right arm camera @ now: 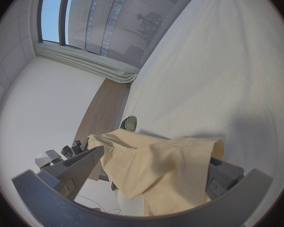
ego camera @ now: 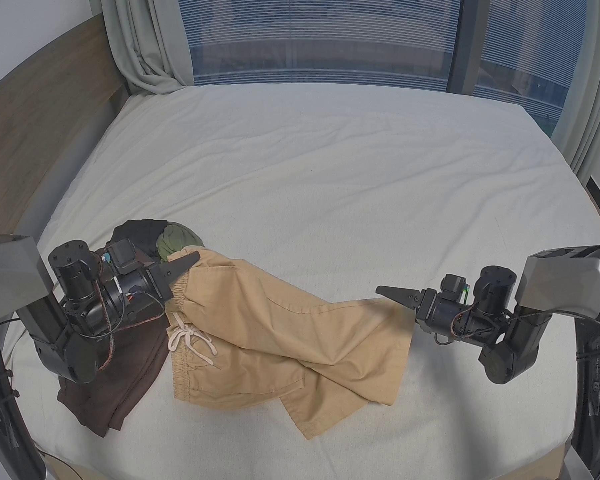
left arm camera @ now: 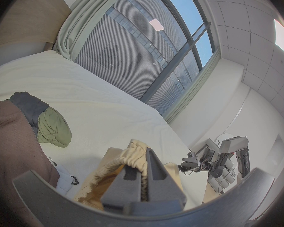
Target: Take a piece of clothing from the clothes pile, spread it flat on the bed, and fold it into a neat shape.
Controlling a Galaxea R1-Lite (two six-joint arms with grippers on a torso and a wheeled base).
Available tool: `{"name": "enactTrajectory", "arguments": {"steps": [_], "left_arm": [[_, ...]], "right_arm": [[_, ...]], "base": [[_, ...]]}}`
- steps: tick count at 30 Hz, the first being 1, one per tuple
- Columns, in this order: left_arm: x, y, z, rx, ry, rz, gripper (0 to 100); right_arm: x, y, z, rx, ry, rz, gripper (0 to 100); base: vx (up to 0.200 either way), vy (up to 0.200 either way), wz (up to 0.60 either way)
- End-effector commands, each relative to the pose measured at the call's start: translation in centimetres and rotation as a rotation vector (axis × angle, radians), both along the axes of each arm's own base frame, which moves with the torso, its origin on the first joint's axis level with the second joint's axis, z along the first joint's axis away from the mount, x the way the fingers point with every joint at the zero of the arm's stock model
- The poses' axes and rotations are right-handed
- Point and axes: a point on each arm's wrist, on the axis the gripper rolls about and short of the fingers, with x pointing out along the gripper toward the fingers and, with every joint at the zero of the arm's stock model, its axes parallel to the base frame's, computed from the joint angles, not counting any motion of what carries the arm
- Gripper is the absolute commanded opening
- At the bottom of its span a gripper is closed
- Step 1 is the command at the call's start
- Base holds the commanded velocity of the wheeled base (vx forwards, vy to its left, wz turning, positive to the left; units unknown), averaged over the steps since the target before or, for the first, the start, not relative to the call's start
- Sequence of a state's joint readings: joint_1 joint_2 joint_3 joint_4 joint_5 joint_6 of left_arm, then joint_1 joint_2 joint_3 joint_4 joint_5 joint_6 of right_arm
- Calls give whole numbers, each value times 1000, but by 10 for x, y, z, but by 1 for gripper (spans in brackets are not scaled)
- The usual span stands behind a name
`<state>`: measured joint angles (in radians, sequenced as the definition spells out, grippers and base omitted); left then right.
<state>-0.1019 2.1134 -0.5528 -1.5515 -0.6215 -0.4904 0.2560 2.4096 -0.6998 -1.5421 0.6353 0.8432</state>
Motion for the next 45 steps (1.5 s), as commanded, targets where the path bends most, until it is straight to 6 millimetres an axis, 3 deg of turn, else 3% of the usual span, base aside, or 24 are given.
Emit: {"name": "enactTrajectory", "arguments": {"steps": [1, 5, 6, 19, 26, 29, 38, 45], "left_arm": [[0, 0, 1, -1, -3, -2, 0], [0, -1, 1, -2, -2, -4, 0], [0, -1, 1, -2, -2, -4, 0], [1, -1, -1, -5, 4, -5, 0], [3, -6, 6, -19, -17, -21, 0], [1, -12, 13, -30, -30, -39, 0], [-2, -23, 26, -37, -78, -74, 0], [-9, -31, 48, -74, -122, -101, 0]], "right_arm": [[5, 3, -11, 2, 18, 2, 100], [5, 1, -8, 20, 29, -6, 100], [5, 1, -8, 21, 32, -8, 0], [7, 0, -2, 43, 36, -39, 0], [-10, -4, 42, 66, -33, -33, 0], [-27, -7, 65, 69, -69, -24, 0], [-53, -15, 96, 66, -140, -24, 0], [-73, -20, 107, 65, -147, -21, 0]], "base": [[0, 0, 0], [0, 0, 0], [0, 0, 0], [0, 0, 0], [0, 0, 0], [0, 0, 0], [0, 0, 0], [0, 0, 0]]}}
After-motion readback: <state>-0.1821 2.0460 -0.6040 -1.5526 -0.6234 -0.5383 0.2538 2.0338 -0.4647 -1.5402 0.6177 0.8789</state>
